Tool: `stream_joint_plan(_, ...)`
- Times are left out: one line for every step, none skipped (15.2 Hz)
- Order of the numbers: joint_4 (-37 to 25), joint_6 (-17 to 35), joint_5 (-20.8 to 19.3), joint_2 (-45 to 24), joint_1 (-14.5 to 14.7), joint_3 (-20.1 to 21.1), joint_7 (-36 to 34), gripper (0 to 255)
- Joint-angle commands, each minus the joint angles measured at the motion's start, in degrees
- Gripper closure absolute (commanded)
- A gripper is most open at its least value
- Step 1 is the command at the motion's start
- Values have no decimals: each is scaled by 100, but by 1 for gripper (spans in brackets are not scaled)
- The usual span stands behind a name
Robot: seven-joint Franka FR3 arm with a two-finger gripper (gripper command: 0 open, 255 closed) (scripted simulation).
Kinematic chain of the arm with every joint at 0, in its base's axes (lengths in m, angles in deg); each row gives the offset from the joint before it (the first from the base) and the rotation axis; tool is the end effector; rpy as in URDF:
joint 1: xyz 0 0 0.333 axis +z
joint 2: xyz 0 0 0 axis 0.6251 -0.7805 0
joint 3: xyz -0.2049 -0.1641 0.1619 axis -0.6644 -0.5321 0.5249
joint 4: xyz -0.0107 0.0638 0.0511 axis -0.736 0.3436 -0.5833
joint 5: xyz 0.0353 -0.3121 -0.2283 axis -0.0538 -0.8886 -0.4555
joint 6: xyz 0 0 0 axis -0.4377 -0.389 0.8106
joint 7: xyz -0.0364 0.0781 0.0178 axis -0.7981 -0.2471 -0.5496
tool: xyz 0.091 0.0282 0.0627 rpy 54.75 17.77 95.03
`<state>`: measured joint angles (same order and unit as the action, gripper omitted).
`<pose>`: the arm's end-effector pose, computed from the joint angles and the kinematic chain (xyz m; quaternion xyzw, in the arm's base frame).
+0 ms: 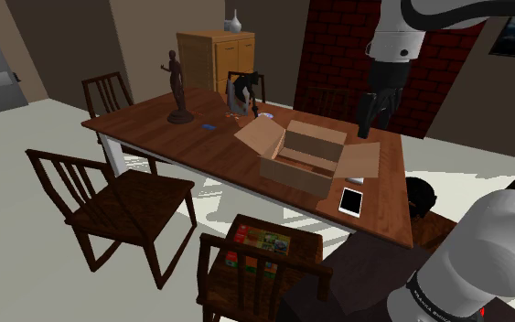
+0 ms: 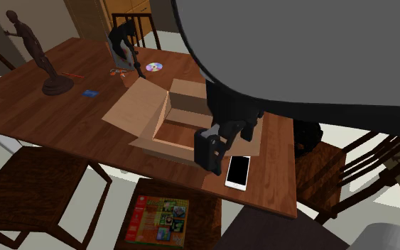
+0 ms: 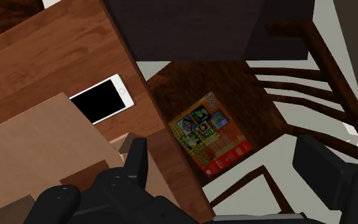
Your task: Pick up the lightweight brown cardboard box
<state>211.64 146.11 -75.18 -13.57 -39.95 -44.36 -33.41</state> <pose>0.3002 -0.0173 0.5538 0.9988 0.0001 -0.0486 0.0064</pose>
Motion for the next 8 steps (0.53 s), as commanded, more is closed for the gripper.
stream_joint_plan(0,0,0,0,0,0,0,0)
stream_joint_plan(23,157,-52,-119,-45,-86,55,0)
stream_joint_plan(39,314,-101,-245,-89,-172,110,0)
stream_joint_plan(48,471,-146,-377,-132,-257,164,0)
stream_joint_plan(50,626,-188,-515,-174,-342,218,0)
stream_joint_plan(45,780,-227,-658,-214,-427,272,0)
stream_joint_plan(33,932,-260,-807,-254,-512,326,0)
stream_joint_plan(13,1082,-290,-961,-291,-596,380,0)
